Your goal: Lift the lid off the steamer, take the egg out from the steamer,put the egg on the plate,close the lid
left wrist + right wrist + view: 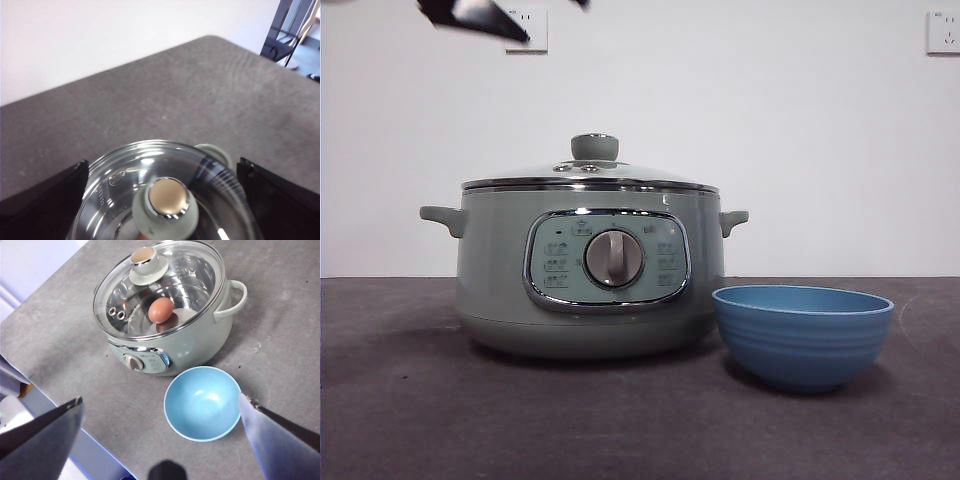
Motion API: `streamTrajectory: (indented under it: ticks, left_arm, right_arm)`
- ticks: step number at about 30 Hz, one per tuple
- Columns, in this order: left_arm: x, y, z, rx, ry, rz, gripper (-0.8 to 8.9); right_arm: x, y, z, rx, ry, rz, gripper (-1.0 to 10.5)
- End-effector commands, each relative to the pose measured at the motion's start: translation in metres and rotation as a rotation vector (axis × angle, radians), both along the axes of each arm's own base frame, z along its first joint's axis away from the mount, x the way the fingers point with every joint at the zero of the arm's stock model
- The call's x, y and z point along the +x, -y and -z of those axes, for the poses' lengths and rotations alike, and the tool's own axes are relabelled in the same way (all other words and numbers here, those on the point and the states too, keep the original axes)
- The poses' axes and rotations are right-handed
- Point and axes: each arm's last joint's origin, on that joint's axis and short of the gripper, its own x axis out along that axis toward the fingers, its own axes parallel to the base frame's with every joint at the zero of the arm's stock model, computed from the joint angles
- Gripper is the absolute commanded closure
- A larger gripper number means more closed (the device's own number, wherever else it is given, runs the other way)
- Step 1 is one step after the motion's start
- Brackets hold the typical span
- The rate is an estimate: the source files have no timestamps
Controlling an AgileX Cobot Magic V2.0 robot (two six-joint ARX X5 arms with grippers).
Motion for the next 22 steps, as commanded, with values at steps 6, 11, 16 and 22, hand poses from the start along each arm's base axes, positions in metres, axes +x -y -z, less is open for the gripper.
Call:
streamTrajectory:
  ticks: [6, 11, 16, 22]
  left_arm:
    - [0.036, 0.027, 0.045, 0.051, -0.053, 0.007, 3.14]
    - [0.046, 0.039, 0.065, 0.08, -0.081, -0.003, 3.14]
    - [0.049, 0.047, 0.077, 0.102, -0.109, -0.001, 3.15]
    - [0.049, 0.057, 0.088, 0.132, -0.143, 0.007, 3.18]
  right_arm:
    - [0.0, 0.0, -0.001, 0.005, 0.002, 0.002, 3.5]
    - [0.0, 0.0, -0.001, 0.005, 0.001, 0.006, 3.5]
    - [0.001, 0.0, 0.0, 0.004, -0.002, 0.006, 3.5]
    - [0.004, 0.0, 0.001, 0.003, -0.014, 0.007, 3.5]
